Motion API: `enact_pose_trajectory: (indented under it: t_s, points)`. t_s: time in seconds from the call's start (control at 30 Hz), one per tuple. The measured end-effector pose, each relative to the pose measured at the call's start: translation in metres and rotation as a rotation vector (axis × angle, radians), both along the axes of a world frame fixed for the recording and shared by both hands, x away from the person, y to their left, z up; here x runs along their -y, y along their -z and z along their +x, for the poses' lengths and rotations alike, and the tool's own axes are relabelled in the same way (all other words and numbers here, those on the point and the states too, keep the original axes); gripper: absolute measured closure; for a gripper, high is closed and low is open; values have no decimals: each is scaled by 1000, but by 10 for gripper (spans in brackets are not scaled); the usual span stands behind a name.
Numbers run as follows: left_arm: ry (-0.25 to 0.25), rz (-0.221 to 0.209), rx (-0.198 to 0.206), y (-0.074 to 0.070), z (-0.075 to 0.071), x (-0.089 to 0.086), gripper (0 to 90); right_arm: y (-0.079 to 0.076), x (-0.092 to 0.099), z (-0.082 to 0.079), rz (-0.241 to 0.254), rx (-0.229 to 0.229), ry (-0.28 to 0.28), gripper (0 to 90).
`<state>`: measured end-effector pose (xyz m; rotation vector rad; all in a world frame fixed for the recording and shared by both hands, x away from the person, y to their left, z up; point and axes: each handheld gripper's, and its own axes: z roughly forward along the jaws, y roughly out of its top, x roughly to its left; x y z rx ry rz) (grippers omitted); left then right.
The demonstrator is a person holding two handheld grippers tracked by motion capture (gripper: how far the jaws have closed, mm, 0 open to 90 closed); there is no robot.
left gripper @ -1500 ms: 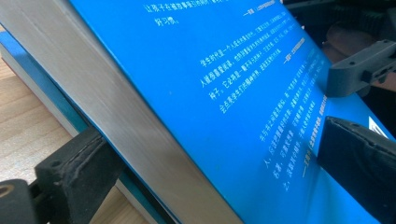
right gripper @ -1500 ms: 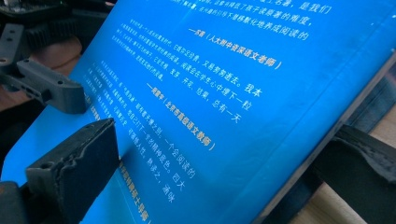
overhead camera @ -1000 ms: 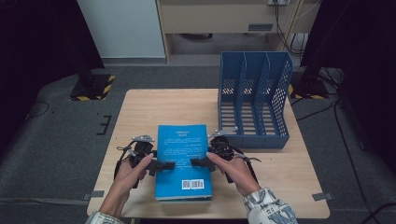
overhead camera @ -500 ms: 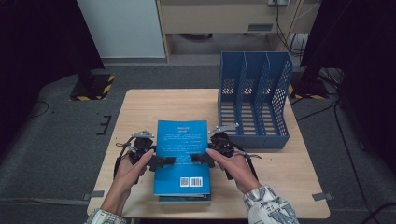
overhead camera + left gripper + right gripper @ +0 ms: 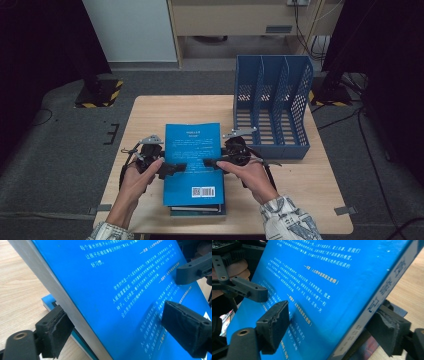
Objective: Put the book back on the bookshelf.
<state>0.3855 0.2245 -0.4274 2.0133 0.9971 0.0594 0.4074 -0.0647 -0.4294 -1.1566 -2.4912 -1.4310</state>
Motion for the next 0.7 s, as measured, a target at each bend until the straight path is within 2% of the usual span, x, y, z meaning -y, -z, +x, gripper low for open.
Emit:
enact_pose_trajectory:
  t_s: [0.23, 0.47, 0.7]
  points:
    - [-34, -36, 4, -5, 2, -4, 180, -10, 0, -1, -20, 27, -5, 250]
    - [-48, -27, 21, -15, 2, -4, 231, -17, -2, 0, -36, 48, -12, 266]
    - [-64, -13, 65, -29, 6, -5, 287, -32, -3, 6, -49, 88, 2, 302]
